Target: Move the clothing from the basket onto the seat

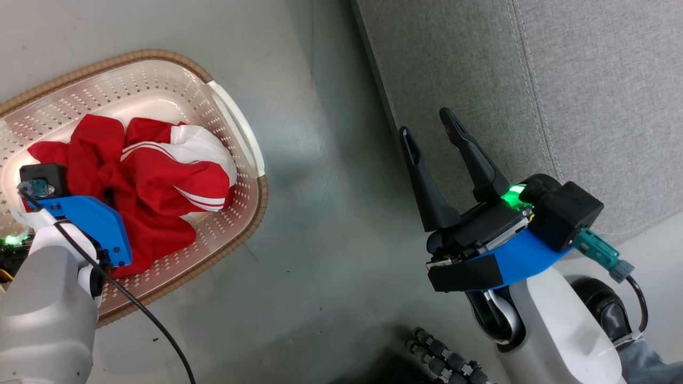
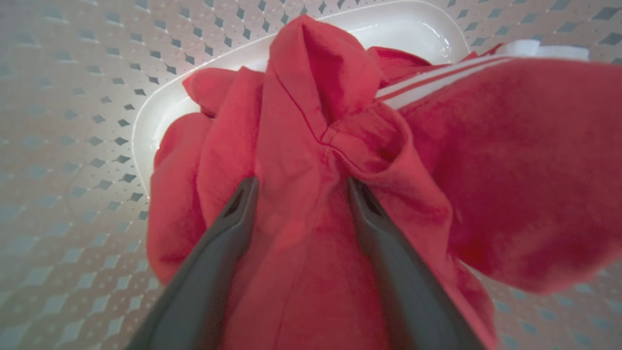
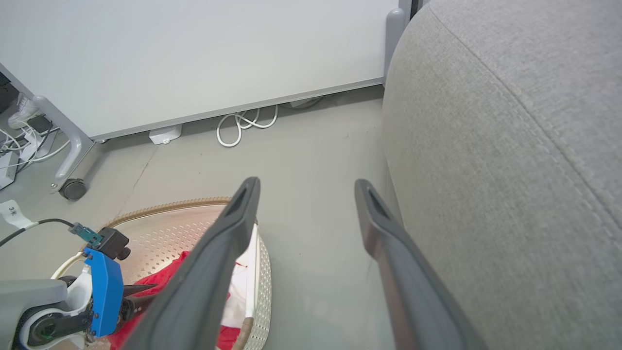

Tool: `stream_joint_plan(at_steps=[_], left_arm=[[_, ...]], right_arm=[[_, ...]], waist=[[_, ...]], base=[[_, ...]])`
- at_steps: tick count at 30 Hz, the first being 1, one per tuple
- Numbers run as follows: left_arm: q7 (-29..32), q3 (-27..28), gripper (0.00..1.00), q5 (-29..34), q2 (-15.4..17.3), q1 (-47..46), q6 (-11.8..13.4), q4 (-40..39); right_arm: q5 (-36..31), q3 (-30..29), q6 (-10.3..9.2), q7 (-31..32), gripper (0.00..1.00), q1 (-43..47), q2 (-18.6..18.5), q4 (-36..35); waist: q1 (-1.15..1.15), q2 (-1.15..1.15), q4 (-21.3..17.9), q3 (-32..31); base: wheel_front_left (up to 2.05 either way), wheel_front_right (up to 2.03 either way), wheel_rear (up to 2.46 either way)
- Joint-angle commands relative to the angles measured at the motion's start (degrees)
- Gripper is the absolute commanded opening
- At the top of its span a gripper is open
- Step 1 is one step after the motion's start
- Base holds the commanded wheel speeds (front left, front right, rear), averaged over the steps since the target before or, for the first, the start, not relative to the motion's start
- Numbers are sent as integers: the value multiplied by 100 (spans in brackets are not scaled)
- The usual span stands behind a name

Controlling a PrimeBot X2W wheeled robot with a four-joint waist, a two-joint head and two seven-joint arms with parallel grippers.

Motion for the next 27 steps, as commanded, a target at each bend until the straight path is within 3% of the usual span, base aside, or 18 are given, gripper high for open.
stream_joint_plan(at_steps=[1, 4, 5, 6, 7, 8, 9, 27], left_arm=[[80, -5, 100, -30, 0, -97, 41, 36], [217, -39, 100, -51, -11, -109, 57, 85], [238, -47, 62, -59, -11, -117, 61, 90], [269, -58, 42, -62, -7, -124, 57, 96], [296, -63, 33, -64, 20, -144, 29, 102], [315, -69, 12, -69, 37, -156, 6, 106], [351, -78, 0, -80, 48, -161, -15, 112], [189, -142, 0, -311, -10, -28, -193, 196]], right_arm=[[37, 2, 1, -21, 100, -94, 0, -25], [40, 4, 1, -21, 100, -97, 0, -27], [46, 6, 1, -21, 100, -97, 0, -27], [51, 9, 1, -21, 100, -97, 0, -26], [58, 14, 1, -21, 100, -98, 0, -26], [62, 19, 1, -21, 100, -98, 0, -26], [74, 21, 1, -21, 100, -97, 0, -25], [31, -29, 1, -21, 100, -103, -1, 137]], waist=[[-1, 0, 1, -6], [-1, 0, 0, -10], [-1, 0, -2, -11], [-1, 0, -4, -10], [-1, 0, -7, -6], [-1, 0, -10, -3], [-1, 0, -14, -1], [-1, 0, 66, -442]], base=[[0, 0, 0], [0, 0, 0], [0, 0, 0], [0, 0, 0], [0, 0, 0], [0, 0, 0], [0, 0, 0], [0, 0, 0]])
